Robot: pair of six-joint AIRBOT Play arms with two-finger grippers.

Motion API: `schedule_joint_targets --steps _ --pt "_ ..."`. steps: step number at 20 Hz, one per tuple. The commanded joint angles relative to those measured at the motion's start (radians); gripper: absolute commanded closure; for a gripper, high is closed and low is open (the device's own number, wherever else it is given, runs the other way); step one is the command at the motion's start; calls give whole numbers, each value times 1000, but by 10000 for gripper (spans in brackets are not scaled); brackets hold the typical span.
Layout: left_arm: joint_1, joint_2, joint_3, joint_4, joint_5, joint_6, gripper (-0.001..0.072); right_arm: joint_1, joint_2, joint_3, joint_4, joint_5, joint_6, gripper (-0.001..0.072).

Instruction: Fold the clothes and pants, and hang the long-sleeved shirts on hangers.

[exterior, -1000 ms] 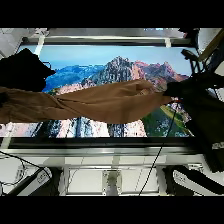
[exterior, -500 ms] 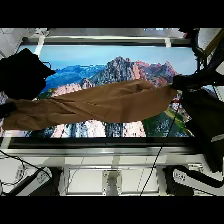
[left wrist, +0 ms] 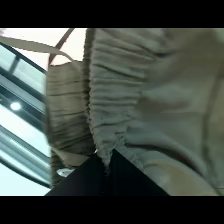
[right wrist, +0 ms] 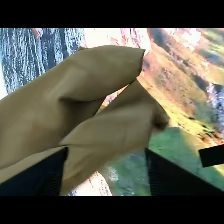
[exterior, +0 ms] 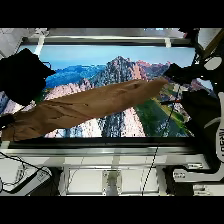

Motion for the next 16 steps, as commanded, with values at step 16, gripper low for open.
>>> schedule_joint_targets --steps 16 --pt "6 -1 -3 -51 -2 0 689 -25 -248 -154 57 -108 -291 159"
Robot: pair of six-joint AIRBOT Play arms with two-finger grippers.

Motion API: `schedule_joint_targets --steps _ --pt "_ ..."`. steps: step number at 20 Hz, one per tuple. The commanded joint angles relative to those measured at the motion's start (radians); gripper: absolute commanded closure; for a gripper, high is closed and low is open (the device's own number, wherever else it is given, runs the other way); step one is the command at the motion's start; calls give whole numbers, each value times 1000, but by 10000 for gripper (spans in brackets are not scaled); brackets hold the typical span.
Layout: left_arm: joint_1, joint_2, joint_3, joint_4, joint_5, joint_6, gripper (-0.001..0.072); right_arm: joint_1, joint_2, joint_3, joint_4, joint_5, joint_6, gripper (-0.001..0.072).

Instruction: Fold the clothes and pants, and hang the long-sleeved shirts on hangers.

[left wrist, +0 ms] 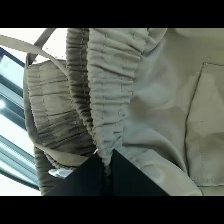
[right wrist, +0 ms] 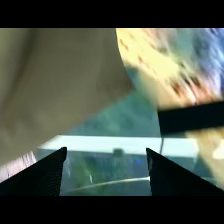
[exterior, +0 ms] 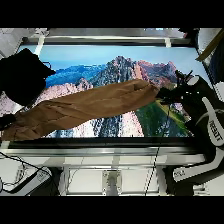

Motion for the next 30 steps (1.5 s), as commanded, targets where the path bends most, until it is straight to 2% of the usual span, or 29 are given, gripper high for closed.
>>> schedule_joint_targets --steps 1,5,8,10,13,14,17,20,22,26,28,30 --pt "0 -1 0 -3 0 0 688 3 -102 63 50 -51 -50 159" --pt "0 -1 0 -12 0 0 688 4 -158 86 52 -50 -95 160" --pt "-1 -2 0 -34 1 0 688 4 -175 86 146 -48 -177 182" --pt "-1 -2 0 -37 0 0 688 4 -179 86 239 -30 -253 278" --pt "-1 -2 0 -36 0 0 688 4 -173 117 283 1 -266 656" --pt "-1 -2 0 -36 0 0 688 4 -170 143 283 37 -266 696" --pt "-1 -1 2 -1 -10 1 688 3 -135 241 261 271 -254 697" --pt "-1 11 3 85 -56 14 688 3 -17 314 218 553 -211 697" --pt "0 28 3 91 -63 80 689 3 109 335 222 668 -134 697" --pt "1 35 3 90 -16 106 688 4 345 393 213 689 -61 699" --pt "1 35 3 83 32 106 688 4 384 407 166 631 -10 701" --pt "1 34 3 58 66 106 688 4 349 406 68 601 46 701"
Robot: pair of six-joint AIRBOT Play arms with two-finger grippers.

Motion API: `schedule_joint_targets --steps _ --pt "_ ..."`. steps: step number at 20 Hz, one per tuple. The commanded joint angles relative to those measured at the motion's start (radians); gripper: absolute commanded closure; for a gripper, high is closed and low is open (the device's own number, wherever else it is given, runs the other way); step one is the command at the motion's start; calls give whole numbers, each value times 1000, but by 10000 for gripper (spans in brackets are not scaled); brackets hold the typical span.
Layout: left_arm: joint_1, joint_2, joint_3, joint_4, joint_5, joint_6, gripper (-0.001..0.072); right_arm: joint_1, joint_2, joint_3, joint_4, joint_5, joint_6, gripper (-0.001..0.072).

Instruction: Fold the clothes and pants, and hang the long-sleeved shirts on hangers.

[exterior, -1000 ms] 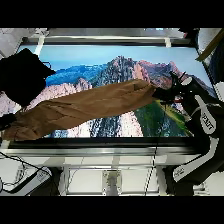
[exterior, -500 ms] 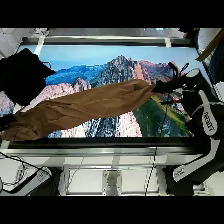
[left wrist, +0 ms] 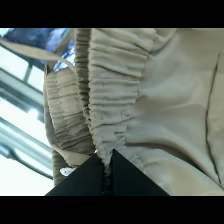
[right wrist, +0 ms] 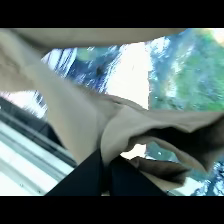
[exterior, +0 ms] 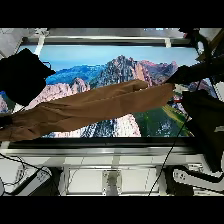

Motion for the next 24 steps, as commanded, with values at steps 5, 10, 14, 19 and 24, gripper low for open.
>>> schedule_joint_targets --steps 5,10,14,19,24 --pt "1 -39 0 -21 66 10 689 0 -285 15 -100 -204 160 701" --pt "1 -82 0 -21 66 9 688 -14 -535 17 197 -709 270 699" --pt "1 -101 0 -21 66 -3 688 -22 -555 32 386 -929 252 88" --pt "1 -101 0 -21 51 -2 688 -93 -554 92 129 -489 204 87" --pt "1 -101 0 -37 50 -6 688 -69 -557 11 -181 -316 205 90"
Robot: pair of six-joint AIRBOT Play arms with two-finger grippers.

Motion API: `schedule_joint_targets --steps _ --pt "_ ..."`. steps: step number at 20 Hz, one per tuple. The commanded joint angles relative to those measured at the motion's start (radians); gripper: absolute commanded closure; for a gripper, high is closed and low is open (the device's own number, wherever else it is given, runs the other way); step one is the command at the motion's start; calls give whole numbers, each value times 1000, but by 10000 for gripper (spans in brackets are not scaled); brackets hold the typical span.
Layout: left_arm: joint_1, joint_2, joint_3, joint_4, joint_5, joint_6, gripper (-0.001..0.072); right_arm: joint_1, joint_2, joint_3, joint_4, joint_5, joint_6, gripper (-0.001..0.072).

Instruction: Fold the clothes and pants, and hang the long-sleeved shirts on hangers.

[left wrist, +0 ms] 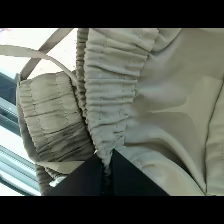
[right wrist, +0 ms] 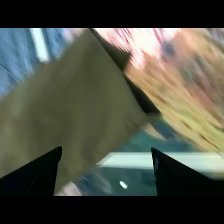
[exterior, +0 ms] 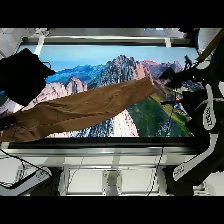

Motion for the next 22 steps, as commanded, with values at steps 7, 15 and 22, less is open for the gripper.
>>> schedule_joint_targets --steps 7,15,22 --pt "1 -2 0 -35 -3 -3 688 84 -90 -45 -28 -195 -111 157" --pt "1 -35 0 -35 -3 -3 687 87 -116 -45 21 -138 -156 698" --pt "1 -26 0 -27 -19 -3 688 87 -1 109 27 114 -169 698"
